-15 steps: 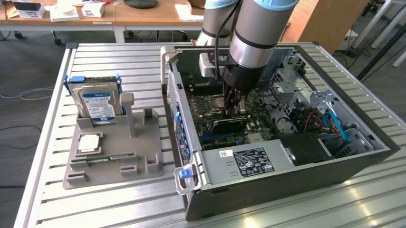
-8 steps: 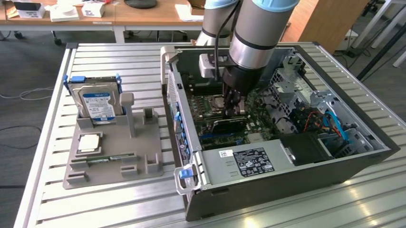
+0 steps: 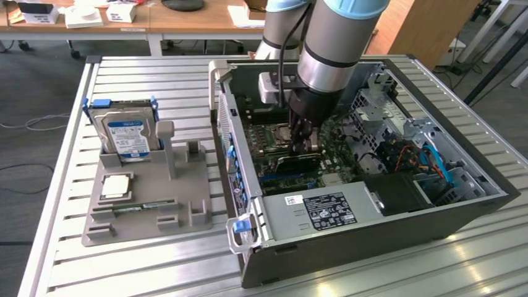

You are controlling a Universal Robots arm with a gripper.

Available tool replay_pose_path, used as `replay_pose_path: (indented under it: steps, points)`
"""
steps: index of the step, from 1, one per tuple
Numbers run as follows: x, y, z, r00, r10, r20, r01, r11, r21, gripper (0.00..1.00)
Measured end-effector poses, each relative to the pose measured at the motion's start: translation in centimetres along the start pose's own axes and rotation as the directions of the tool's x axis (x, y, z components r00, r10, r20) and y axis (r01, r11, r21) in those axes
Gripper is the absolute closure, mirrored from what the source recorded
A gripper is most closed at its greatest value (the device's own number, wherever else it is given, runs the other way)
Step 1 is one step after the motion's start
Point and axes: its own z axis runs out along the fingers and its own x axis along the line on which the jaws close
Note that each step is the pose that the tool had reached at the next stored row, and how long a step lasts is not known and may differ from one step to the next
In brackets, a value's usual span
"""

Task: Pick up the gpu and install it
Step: 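Press down on the gpu until it lock into place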

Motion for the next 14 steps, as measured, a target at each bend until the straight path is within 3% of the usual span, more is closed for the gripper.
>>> replay_pose_path:
  steps: [14]
  points:
    - [-0.16,0.02,0.12,1.0000,0.000,-0.0001,0.000,1.0000,-0.0001,0.89]
